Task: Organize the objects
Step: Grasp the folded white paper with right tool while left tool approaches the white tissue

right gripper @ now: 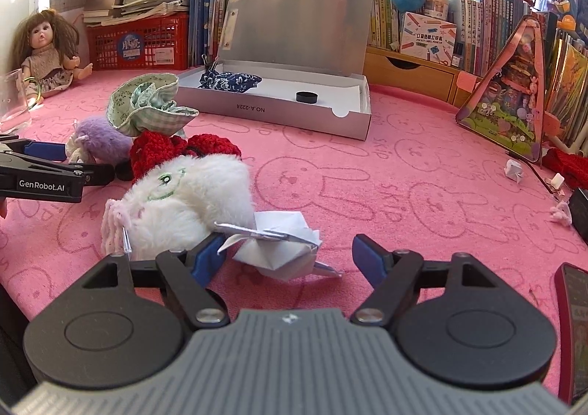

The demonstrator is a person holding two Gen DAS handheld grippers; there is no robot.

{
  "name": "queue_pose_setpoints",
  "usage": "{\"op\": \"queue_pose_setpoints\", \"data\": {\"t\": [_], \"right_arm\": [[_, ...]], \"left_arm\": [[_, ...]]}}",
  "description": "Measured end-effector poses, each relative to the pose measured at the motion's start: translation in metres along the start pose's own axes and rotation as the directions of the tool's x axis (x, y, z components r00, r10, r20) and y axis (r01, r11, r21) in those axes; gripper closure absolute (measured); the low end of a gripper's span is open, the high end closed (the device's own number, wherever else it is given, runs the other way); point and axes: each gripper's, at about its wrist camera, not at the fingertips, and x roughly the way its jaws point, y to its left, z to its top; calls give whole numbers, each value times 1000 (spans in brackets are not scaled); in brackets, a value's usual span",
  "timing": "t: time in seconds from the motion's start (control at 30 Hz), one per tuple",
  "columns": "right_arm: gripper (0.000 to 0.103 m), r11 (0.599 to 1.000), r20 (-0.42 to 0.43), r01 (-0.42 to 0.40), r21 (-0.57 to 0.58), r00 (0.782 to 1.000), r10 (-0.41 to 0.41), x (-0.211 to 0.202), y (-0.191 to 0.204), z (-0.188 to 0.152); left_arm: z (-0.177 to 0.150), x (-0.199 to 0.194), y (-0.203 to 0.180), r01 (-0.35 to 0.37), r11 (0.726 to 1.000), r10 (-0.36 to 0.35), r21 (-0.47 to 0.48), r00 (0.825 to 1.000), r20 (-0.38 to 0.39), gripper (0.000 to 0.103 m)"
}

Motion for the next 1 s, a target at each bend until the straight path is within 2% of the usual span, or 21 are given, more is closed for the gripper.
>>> {"op": "queue_pose_setpoints", "data": {"t": [0.47, 0.87, 1.0], "right_arm": [[19, 996, 13, 71, 45, 997, -71, -17, -18, -5], [19, 991, -13, 27, 129, 1000, -26, -19, -15, -12], [23, 987, -19, 31, 158, 999, -28, -16, -15, -13]], "left_arm": [[-1, 0, 1, 1, 1000, -1, -6, 1000, 2, 15], [-1, 0, 1, 2, 1000, -2, -5, 1000, 2, 14], [-1, 0, 3, -2, 1000, 2, -9, 1000, 2, 14]]}}
